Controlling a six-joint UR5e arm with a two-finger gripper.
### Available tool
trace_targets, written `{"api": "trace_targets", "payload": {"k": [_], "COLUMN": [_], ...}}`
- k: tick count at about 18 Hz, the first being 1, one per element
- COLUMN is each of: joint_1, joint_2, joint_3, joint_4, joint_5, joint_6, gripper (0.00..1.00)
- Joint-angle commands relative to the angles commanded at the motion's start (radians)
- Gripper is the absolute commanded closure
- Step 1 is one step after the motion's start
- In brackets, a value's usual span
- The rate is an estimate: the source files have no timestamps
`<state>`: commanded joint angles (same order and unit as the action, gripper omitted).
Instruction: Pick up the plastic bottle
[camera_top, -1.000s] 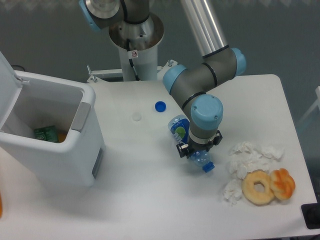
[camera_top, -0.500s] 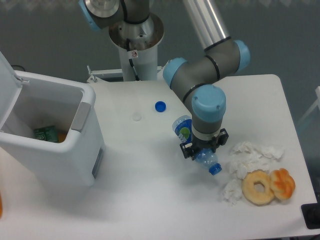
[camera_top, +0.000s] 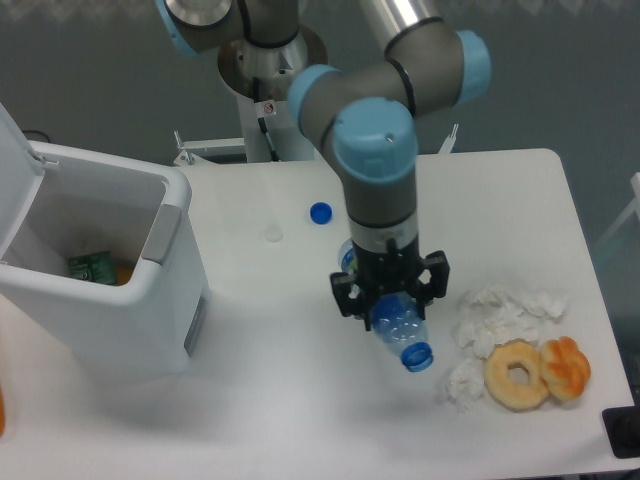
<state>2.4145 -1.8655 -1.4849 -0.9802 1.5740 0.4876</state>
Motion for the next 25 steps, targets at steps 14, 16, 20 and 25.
{"api": "trace_targets", "payload": {"k": [14, 16, 20, 25], "joint_1": [-0.034, -0.035, -0.035, -0.037], "joint_2": [0.061, 0.069, 0.068, 0.068], "joint_3": [-0.035, -0.038, -0.037, -0.038], "joint_4": [0.018, 0.018, 0.020, 0.020], "joint_5": [-0.207, -0.207, -0.209, -0.210], "joint_6": [0.327, 0.328, 0.341, 0.342], "gripper": [0.27, 0.27, 0.27, 0.27]}}
